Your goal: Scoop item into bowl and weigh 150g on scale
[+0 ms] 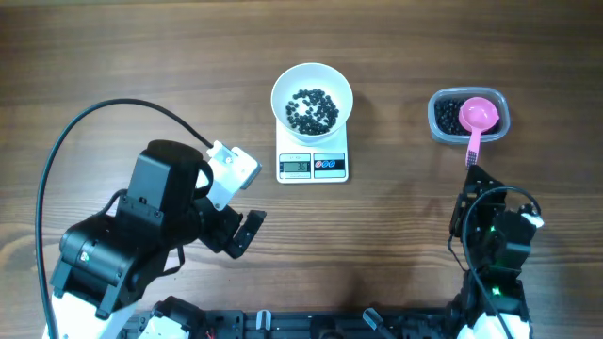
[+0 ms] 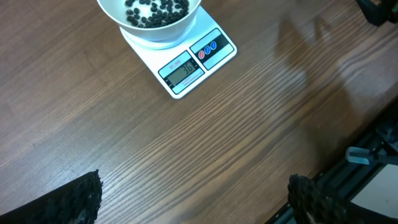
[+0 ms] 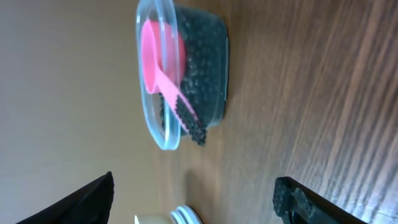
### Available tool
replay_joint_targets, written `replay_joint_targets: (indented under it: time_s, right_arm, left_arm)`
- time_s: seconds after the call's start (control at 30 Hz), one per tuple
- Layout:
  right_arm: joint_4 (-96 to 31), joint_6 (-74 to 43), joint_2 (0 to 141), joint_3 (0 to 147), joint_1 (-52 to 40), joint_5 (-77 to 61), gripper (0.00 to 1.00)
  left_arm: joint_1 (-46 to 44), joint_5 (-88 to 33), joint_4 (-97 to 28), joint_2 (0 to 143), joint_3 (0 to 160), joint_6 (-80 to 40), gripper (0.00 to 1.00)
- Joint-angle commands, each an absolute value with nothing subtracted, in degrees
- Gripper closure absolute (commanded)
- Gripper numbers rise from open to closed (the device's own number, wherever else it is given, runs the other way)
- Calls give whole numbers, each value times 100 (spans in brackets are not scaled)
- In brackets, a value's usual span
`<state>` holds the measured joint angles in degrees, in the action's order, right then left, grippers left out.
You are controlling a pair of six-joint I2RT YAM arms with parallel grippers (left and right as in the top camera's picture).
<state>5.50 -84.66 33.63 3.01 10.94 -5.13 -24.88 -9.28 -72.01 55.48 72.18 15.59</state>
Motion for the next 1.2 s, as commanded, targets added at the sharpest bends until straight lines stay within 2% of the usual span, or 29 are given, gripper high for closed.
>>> replay_joint_targets:
  time_s: [0.0,0.13,0.23,0.6,0.9,0.97,1.17]
  right_arm:
    - [1356,-8595,4154,244,1090,-578,17]
    - [2226,-8617,5043,244,1090,-655,18]
    - [3061,-8615,5776,244,1090,-740,24]
    - [5476,-8554,8018,257,1090,-617,29]
    - [6053,-8558,8390,257,1090,-403,35]
    - [6160,-8562,8390,257,1090,-384,39]
    - [6254,-8567,8390,290,1090,-257,41]
  left_arm:
    - [-2447,-915,-7183,5518,7277,1627,0]
    - [-2447,-915,-7183,5518,7277,1627,0]
    - [-2447,-915,-7183,5518,7277,1627,0]
    - [-2447,-915,-7181,5518,7277,1627,0]
    - [-2447,-915,-7181,5518,7277,1627,0]
    - [-2447,-915,-7183,5518,7277,1627,0]
    - [-2447,-915,-7181,5518,7277,1627,0]
